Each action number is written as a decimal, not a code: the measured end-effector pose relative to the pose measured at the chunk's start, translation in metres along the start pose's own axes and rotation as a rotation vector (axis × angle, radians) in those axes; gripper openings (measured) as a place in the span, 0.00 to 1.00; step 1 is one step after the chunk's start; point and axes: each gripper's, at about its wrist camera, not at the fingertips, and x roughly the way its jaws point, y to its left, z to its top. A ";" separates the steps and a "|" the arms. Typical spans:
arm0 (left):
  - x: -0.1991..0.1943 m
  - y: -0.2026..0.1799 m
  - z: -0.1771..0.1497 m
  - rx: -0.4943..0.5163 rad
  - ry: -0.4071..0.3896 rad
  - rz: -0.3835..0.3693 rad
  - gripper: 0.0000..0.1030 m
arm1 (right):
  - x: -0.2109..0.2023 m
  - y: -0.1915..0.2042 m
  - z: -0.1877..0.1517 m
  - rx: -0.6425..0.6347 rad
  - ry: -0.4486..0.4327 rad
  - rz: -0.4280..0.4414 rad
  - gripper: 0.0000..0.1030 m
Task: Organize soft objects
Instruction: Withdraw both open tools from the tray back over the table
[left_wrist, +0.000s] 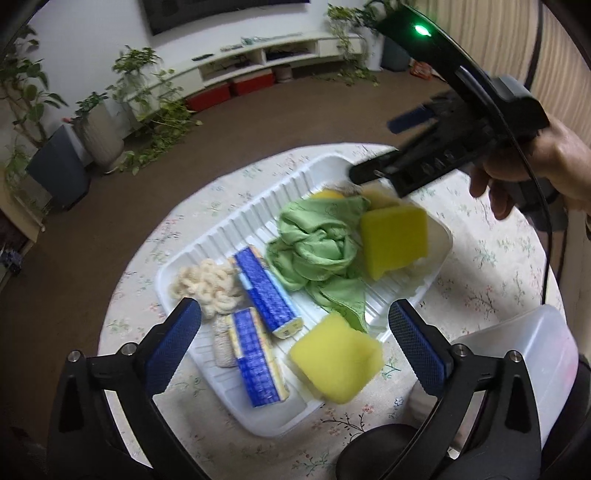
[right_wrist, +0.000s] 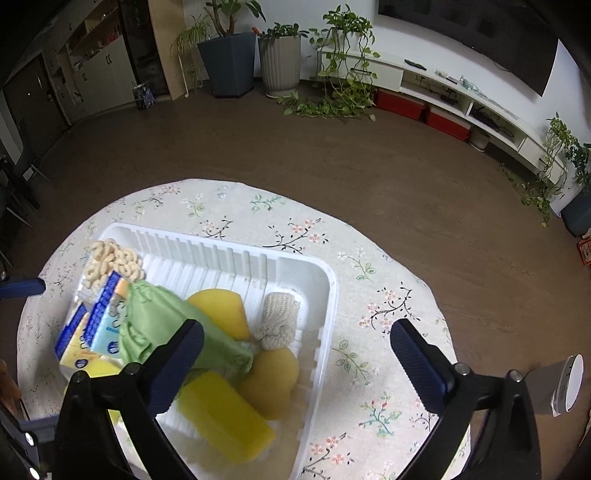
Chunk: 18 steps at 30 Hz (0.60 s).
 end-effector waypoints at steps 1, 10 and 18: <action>-0.005 0.003 0.000 -0.013 -0.012 0.015 1.00 | -0.005 0.000 -0.001 0.001 -0.007 -0.006 1.00; -0.079 0.013 -0.021 -0.209 -0.185 0.140 1.00 | -0.091 -0.002 -0.022 0.085 -0.202 0.002 1.00; -0.146 -0.020 -0.055 -0.335 -0.330 0.221 1.00 | -0.182 0.031 -0.078 0.111 -0.343 -0.001 1.00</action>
